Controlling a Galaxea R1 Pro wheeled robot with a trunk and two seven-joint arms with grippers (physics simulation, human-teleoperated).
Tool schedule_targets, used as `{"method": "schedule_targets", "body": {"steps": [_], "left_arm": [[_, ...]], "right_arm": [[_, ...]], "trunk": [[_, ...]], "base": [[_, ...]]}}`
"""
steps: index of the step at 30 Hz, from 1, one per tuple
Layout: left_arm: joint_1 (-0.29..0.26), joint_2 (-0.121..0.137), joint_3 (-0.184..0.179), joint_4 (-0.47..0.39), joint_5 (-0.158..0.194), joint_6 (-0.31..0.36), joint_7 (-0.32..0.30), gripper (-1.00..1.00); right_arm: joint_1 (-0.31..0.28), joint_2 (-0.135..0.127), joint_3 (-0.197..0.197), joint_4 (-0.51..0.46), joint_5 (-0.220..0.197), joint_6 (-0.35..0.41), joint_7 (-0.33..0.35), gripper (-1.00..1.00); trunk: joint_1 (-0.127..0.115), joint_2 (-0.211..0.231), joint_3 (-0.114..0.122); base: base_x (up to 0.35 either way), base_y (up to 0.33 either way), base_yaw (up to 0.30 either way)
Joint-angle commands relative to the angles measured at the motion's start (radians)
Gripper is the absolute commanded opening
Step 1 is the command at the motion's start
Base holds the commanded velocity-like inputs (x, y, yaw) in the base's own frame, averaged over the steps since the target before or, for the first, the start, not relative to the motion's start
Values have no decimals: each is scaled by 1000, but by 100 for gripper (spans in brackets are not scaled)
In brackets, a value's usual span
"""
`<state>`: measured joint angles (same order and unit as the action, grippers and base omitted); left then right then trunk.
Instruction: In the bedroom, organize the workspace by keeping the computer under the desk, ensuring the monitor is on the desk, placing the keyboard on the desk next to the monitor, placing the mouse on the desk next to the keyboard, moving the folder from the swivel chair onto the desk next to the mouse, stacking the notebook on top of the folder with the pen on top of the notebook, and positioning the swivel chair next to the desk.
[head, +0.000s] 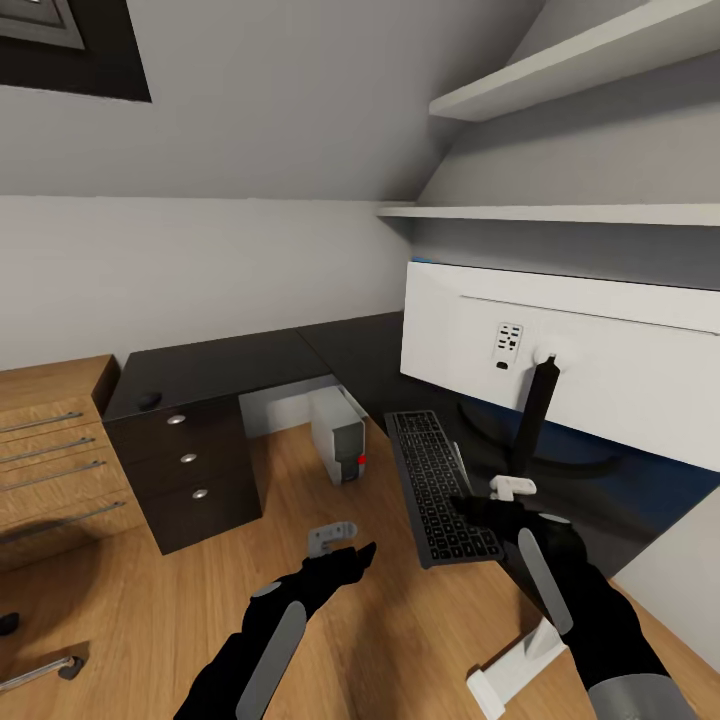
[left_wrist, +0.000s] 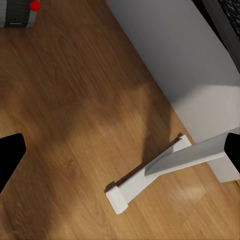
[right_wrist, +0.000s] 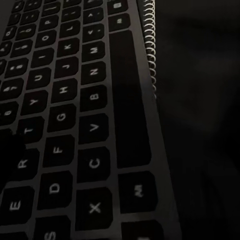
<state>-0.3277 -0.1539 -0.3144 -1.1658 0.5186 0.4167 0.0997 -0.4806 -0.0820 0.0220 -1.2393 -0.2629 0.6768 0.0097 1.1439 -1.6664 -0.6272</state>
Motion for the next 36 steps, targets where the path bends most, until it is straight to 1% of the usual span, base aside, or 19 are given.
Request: {"method": "schedule_targets", "body": {"steps": [1,8,16,18,22,26,36], "left_arm": [[-1,0,-2,-2,11,4,9,100],[-1,1,-2,-2,11,4,9,100],[-1,1,-2,-2,11,4,11,100],[-1,2,-2,-2,11,4,11,100],[-1,2,-2,-2,11,4,11,100],[-1,2,-2,-1,11,4,11,100],[-1,2,-2,0,11,4,11,100]], "right_arm": [[-1,-1,1,-1,1,4,1,100],[-1,-1,1,-5,1,4,1,100],[0,-1,1,-13,1,2,1,100],[0,-1,1,-30,1,1,1,100],[-1,-1,1,-35,1,1,0,100],[-1,-1,1,-35,1,1,0,100],[0,-1,1,-34,2,1,-1,100]], "trunk": [[0,-1,-1],[0,-1,-1],[0,-1,-1],[0,-1,-1],[0,-1,-1],[0,-1,-1],[0,-1,-1]], "base": [[0,0,0],[0,-8,0],[-30,-194,0],[-9,-38,0],[-3,-12,50],[0,-2,187],[0,0,266]]}}
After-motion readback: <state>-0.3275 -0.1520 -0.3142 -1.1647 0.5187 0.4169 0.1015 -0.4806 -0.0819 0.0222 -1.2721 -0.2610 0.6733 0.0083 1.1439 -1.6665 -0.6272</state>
